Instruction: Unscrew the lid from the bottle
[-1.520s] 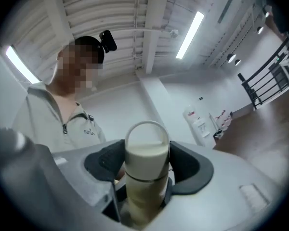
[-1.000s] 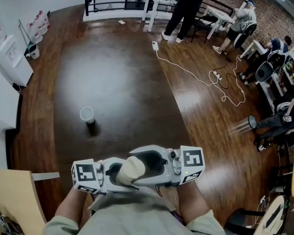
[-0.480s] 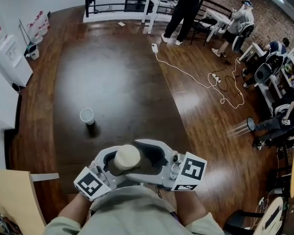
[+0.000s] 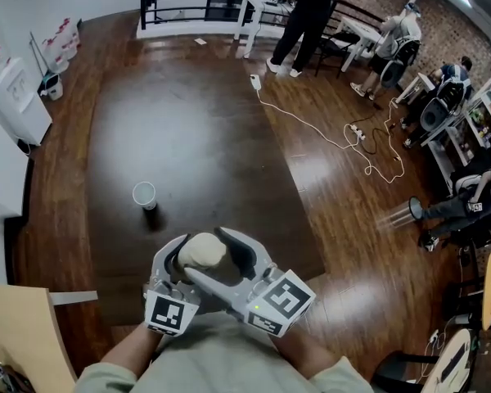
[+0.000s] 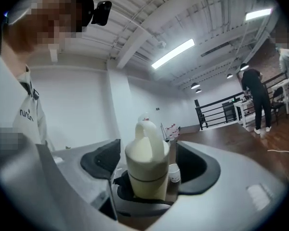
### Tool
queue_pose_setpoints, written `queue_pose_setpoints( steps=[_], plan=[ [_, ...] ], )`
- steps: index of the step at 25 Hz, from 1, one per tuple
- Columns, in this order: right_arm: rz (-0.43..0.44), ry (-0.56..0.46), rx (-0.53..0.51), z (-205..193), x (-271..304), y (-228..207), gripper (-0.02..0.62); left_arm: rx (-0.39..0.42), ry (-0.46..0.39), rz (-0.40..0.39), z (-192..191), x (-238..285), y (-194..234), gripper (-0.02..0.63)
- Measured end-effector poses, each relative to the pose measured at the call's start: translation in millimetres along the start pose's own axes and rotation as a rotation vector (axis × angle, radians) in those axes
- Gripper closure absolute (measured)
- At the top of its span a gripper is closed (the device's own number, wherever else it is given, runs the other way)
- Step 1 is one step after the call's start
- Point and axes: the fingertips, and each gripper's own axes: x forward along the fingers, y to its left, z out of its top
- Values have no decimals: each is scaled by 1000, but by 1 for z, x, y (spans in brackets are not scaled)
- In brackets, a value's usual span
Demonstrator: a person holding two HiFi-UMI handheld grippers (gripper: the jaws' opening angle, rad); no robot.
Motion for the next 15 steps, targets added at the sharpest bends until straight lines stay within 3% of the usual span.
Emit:
queue_pose_setpoints(
  steps=[7, 10, 13, 15],
  plan=[
    [-20, 45, 20, -13, 4, -7, 246, 38, 35, -4, -13, -1, 0, 290],
    [-12, 66, 15, -19, 10, -3, 309, 31, 46, -15, -21, -3, 2, 290],
    [38, 97, -20, -22, 12, 3, 310, 4, 40, -103, -27, -7, -4, 290],
    [124, 115, -52, -23, 9, 11, 310, -49, 25, -246, -29, -13, -16, 290]
  ],
)
